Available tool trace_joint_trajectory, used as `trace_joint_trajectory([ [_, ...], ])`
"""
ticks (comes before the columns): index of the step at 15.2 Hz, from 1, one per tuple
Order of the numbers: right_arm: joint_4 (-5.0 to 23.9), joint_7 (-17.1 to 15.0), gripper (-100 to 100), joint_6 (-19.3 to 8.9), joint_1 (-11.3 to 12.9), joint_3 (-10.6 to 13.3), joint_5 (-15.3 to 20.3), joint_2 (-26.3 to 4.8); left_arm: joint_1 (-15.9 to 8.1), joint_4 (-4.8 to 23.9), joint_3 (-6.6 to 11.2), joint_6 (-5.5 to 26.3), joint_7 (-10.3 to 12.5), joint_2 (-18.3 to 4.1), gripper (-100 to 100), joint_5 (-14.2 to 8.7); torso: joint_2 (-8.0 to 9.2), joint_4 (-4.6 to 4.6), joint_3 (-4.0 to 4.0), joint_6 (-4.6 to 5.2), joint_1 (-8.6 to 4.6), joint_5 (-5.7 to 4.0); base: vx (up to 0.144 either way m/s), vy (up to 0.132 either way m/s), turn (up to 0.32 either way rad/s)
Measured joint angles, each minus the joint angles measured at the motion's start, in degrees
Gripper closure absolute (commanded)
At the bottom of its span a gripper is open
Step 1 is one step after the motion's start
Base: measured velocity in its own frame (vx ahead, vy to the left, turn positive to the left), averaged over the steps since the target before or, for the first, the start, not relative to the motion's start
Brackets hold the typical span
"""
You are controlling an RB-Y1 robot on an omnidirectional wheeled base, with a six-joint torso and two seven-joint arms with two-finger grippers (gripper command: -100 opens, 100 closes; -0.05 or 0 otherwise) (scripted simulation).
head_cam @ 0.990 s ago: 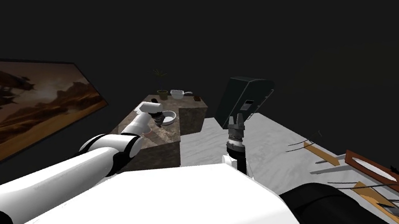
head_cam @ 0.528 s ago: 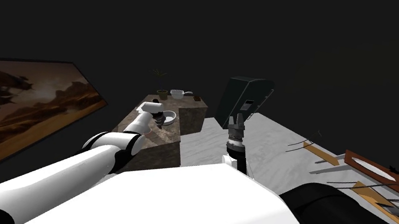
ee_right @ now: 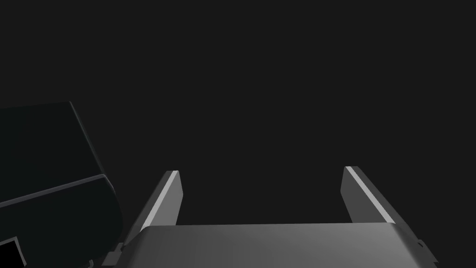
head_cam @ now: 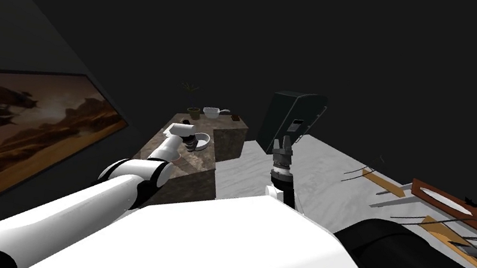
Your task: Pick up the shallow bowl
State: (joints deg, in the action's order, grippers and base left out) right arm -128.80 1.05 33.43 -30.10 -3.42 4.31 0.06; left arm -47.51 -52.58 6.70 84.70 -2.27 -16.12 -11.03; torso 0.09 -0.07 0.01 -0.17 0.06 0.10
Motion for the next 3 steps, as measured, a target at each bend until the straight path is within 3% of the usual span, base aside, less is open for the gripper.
trace_joint_trajectory([
  [3, 0.0, 0.0, 0, 0.0, 0.0, 0.0, 0.0, 0.0, -0.7, -0.8, 0.18, 1.7, 0.3, -0.3, 100, -0.2, 0.04, 0.08, 0.06, 0.01, -0.03, -0.05, 0.0, 0.0, 0.0],
])
